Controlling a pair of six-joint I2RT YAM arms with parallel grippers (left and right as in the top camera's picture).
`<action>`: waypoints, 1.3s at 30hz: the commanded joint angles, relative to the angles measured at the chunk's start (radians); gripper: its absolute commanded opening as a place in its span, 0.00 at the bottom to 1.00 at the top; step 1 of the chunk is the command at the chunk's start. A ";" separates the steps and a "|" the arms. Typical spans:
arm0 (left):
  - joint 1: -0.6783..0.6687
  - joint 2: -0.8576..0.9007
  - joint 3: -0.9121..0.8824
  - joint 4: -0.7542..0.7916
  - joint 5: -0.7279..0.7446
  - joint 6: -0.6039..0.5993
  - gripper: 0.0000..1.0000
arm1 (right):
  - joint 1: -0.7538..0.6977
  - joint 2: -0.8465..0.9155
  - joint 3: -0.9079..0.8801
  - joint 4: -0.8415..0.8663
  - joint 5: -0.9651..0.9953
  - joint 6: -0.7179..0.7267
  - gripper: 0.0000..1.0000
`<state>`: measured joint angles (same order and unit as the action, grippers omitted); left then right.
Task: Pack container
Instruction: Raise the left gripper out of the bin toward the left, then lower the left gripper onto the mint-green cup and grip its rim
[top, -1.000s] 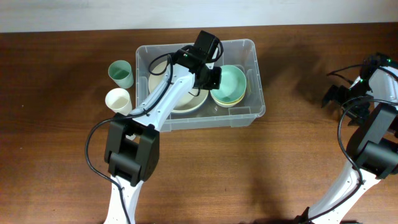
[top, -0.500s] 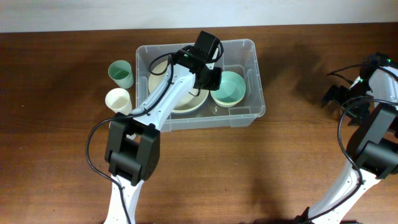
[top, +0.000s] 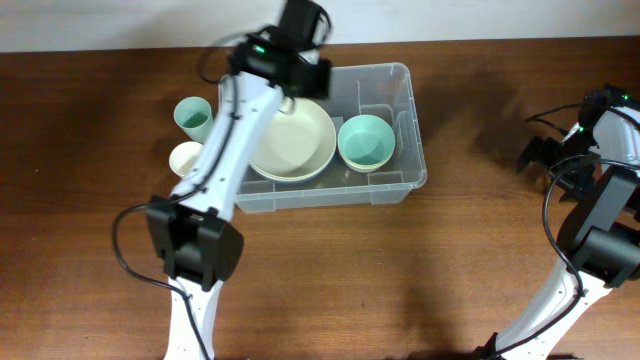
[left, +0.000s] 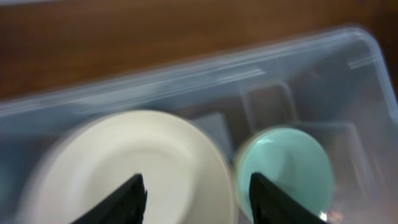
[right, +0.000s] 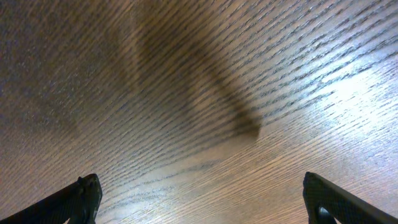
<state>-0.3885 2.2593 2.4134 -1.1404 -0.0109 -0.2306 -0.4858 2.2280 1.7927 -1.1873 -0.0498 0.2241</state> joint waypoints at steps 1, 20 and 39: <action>0.062 -0.016 0.136 -0.113 -0.148 0.019 0.59 | -0.005 -0.017 -0.003 0.001 0.002 -0.007 0.99; 0.550 0.058 0.301 -0.441 -0.028 -0.006 0.63 | -0.005 -0.017 -0.003 0.001 0.002 -0.007 0.99; 0.493 0.300 0.301 -0.308 0.049 0.068 0.68 | -0.005 -0.017 -0.003 0.001 0.002 -0.007 0.99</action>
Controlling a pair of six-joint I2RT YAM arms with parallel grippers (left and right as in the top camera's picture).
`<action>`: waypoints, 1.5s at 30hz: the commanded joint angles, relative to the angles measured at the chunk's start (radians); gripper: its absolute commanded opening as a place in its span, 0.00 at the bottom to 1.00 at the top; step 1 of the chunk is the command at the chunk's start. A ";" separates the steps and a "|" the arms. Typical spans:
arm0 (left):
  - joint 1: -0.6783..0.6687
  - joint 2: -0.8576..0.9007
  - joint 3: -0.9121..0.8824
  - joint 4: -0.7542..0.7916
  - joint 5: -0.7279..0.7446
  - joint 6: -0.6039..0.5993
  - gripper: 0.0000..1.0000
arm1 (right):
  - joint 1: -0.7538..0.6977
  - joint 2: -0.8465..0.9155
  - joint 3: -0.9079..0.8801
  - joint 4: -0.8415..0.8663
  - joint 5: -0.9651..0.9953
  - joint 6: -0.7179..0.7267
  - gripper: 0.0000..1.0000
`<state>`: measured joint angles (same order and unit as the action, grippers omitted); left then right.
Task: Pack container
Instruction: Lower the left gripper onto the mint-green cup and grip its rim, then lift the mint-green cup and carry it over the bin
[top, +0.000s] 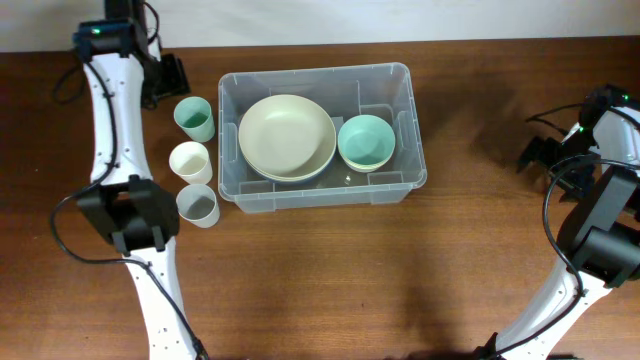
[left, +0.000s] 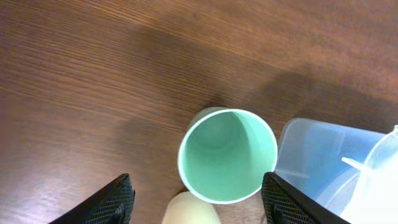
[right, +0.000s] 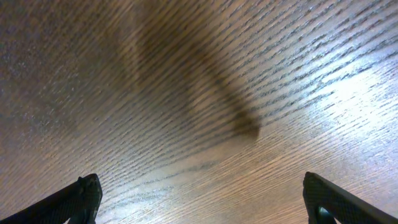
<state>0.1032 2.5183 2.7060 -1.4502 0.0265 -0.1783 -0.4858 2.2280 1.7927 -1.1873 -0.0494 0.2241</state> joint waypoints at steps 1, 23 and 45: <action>0.000 0.053 0.008 0.000 0.012 0.015 0.68 | -0.005 -0.017 -0.003 0.001 0.002 -0.007 0.99; 0.000 0.146 0.008 -0.027 0.011 0.008 0.01 | -0.005 -0.017 -0.003 0.001 0.002 -0.007 0.99; 0.157 -0.119 0.433 -0.203 0.066 -0.058 0.01 | -0.005 -0.017 -0.003 0.001 0.002 -0.007 0.99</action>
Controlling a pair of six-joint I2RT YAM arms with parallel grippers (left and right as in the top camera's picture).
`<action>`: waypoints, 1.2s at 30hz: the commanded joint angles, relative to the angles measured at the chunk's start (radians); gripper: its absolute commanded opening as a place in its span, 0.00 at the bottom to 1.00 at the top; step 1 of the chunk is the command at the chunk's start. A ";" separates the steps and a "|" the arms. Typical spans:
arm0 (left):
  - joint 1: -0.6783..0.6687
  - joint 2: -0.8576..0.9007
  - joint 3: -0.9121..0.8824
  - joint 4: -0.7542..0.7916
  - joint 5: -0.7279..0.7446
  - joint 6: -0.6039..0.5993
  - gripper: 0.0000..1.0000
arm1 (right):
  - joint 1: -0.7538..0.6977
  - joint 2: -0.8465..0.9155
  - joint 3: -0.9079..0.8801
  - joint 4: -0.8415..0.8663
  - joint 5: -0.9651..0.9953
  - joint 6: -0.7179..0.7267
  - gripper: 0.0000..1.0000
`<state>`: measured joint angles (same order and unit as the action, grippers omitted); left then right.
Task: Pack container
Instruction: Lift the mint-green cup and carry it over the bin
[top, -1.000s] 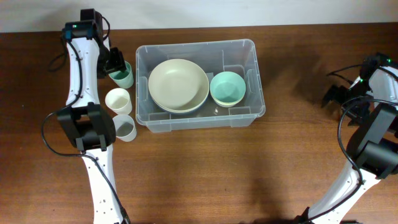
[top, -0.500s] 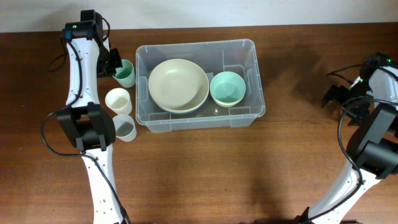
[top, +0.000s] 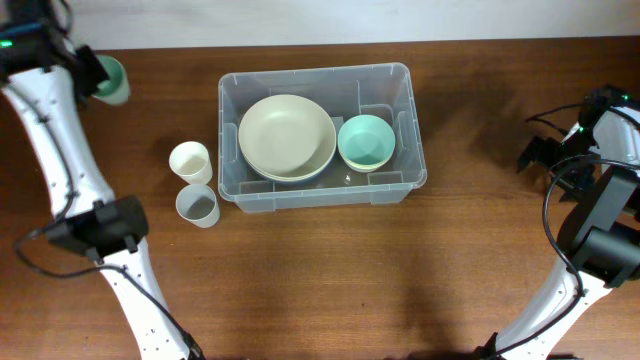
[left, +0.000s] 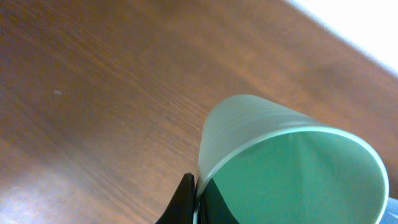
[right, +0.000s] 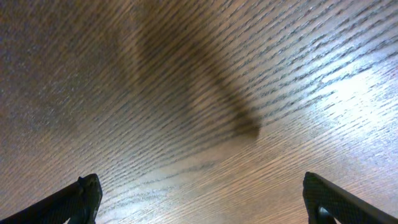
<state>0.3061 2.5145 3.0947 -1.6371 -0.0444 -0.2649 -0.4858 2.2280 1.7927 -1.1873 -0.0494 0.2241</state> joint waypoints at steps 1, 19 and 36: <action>-0.060 -0.130 0.044 -0.021 0.187 0.054 0.01 | -0.005 -0.017 -0.003 0.001 0.002 -0.007 0.99; -0.586 -0.185 -0.039 -0.050 0.421 0.388 0.01 | -0.005 -0.017 -0.003 0.001 0.002 -0.007 0.99; -0.743 -0.185 -0.499 -0.010 0.388 0.395 0.01 | -0.005 -0.017 -0.003 0.001 0.002 -0.007 0.99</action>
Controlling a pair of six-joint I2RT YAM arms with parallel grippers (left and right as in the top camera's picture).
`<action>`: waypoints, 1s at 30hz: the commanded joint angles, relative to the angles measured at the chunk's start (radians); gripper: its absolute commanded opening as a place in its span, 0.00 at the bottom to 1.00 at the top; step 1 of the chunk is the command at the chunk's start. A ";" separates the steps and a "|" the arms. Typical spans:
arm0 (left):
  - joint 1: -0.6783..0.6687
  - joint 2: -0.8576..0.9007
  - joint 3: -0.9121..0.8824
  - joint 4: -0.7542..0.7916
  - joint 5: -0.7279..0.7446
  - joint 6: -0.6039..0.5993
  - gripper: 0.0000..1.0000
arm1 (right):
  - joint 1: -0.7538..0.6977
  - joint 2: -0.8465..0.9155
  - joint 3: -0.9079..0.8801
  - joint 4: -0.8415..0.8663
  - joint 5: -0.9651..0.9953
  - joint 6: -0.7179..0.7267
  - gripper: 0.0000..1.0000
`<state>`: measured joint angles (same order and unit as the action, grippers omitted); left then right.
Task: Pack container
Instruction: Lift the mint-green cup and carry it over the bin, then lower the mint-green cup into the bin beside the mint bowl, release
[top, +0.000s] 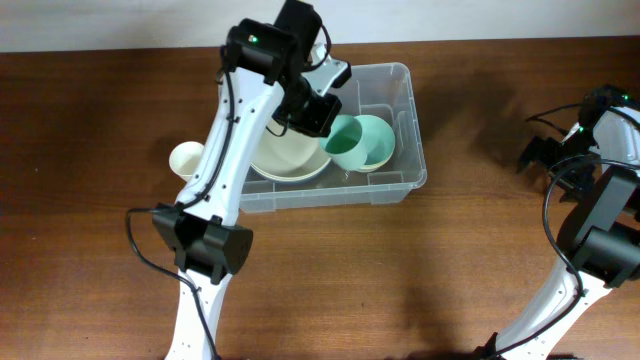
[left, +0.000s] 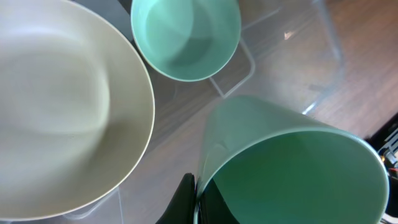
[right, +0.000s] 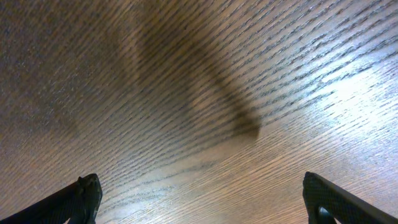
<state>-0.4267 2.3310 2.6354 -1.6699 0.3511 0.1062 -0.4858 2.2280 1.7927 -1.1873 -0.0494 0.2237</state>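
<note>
My left gripper (top: 325, 126) is shut on the rim of a green cup (top: 343, 141) and holds it tilted over the clear plastic container (top: 412, 110). The cup hangs between the cream plate (top: 285, 155) and the teal bowl (top: 375, 140). In the left wrist view the green cup (left: 292, 168) fills the lower right, with the fingers (left: 185, 202) pinching its wall. Beyond it lie the cream plate (left: 62, 106) and the teal bowl (left: 186, 37). My right gripper (right: 202, 205) is open over bare wood.
A cream cup (top: 187, 158) stands on the table left of the container, partly behind my left arm. The right arm (top: 600, 150) rests at the table's right edge, far from the container. Bare wood lies in front of the container.
My left gripper held the green cup at the table's far back left corner. Now it holds the cup over the container, between plate and bowl. The right arm is unchanged.
My left gripper was open above the cream plate in the container. Then it was open over the green cup standing left of the container. Then it was shut on that cup at the far left, and now the cup is over the container.
</note>
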 joint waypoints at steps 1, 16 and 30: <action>-0.012 -0.001 -0.056 0.039 -0.007 0.024 0.01 | -0.005 -0.017 -0.003 0.001 0.002 -0.007 0.99; -0.019 0.007 -0.290 0.249 -0.036 0.023 0.01 | -0.005 -0.017 -0.003 0.001 0.002 -0.007 0.99; -0.019 0.008 -0.414 0.307 -0.129 0.022 0.02 | -0.005 -0.017 -0.003 0.001 0.002 -0.006 0.99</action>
<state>-0.4404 2.3325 2.2398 -1.3659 0.2661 0.1131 -0.4858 2.2280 1.7927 -1.1873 -0.0494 0.2241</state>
